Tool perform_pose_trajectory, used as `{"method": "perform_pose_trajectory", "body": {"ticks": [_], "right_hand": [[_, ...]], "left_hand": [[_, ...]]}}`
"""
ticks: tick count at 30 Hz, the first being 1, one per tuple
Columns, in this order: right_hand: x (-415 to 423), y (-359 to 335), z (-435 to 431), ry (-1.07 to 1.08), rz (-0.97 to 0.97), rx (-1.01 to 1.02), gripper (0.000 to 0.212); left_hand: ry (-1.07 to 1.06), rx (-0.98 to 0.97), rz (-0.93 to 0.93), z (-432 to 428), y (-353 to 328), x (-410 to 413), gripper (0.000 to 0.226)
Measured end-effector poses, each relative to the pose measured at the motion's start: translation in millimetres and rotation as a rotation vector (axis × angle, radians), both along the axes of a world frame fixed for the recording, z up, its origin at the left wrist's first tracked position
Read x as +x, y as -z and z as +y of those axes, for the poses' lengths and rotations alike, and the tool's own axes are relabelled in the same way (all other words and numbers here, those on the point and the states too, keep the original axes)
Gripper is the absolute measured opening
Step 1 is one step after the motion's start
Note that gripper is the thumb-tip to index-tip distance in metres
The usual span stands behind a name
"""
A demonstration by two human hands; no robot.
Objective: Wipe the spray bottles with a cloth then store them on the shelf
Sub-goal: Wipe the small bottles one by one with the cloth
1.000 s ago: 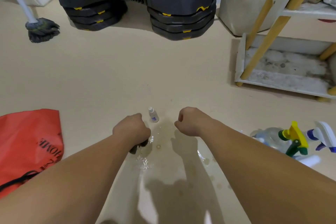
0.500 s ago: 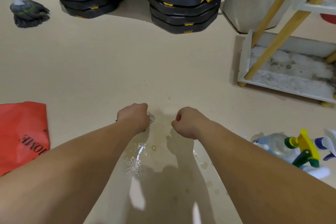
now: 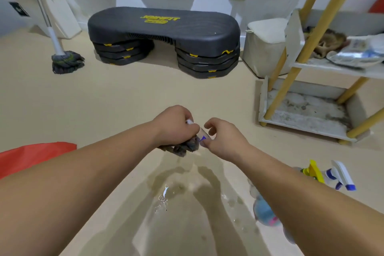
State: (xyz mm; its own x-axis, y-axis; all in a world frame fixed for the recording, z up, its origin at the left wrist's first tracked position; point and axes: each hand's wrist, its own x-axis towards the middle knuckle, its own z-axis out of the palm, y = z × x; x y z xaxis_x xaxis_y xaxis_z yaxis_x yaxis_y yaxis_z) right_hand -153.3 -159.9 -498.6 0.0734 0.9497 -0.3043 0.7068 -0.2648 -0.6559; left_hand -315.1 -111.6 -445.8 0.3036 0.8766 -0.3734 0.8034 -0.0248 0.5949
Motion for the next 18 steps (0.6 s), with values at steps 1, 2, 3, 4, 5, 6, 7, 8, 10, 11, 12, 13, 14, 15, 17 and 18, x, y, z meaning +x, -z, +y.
{"method": "perform_pose_trajectory", "body": {"ticks": [1, 2, 3, 4, 5, 6, 7, 8, 10, 11, 12, 13, 14, 15, 17, 18], "right_hand": [[4, -16, -6, -0.028, 0.021, 0.031, 0.033], [6, -33, -12, -0.059, 0.051, 0.054, 0.028], [7, -51, -18, -0.09, 0.079, 0.073, 0.025], [6, -67, -25, -0.111, 0.097, 0.096, 0.024], [5, -82, -32, -0.12, 0.102, 0.121, 0.023], [2, -95, -40, -0.122, 0.099, 0.143, 0.022], [-1, -107, -49, -0.123, 0.098, 0.158, 0.02], [-4, -117, -58, -0.112, 0.102, 0.166, 0.02], [-6, -135, -77, -0.037, 0.155, 0.15, 0.022], [-5, -143, -85, 0.024, 0.212, 0.123, 0.024], [-2, -152, -93, 0.095, 0.277, 0.091, 0.024], [2, -161, -100, 0.164, 0.344, 0.054, 0.022], [6, -169, -106, 0.222, 0.417, 0.01, 0.018], [9, -177, -112, 0.268, 0.496, -0.034, 0.017], [15, -187, -121, 0.326, 0.651, -0.103, 0.019], [17, -190, -125, 0.336, 0.714, -0.124, 0.018]], "left_hand": [[0.001, 0.012, -0.023, -9, -19, -2, 0.02], [-0.004, 0.017, -0.053, -18, -37, -4, 0.02], [-0.017, 0.011, -0.096, -29, -54, -7, 0.021], [-0.036, 0.0, -0.144, -39, -70, -10, 0.021], [-0.058, -0.011, -0.189, -50, -85, -13, 0.021], [-0.075, -0.018, -0.227, -60, -97, -16, 0.021], [-0.095, -0.034, -0.273, -71, -107, -19, 0.022], [-0.126, -0.057, -0.331, -82, -114, -22, 0.022], [-0.211, -0.088, -0.465, -100, -123, -26, 0.024], [-0.274, -0.12, -0.535, -107, -125, -26, 0.027], [-0.34, -0.172, -0.619, -113, -128, -25, 0.032], [-0.422, -0.24, -0.725, -118, -128, -25, 0.036], [-0.523, -0.306, -0.843, -122, -127, -25, 0.039], [-0.62, -0.365, -0.957, -125, -126, -25, 0.039], [-0.742, -0.454, -1.115, -131, -118, -26, 0.037], [-0.768, -0.481, -1.145, -136, -116, -25, 0.037]]}}
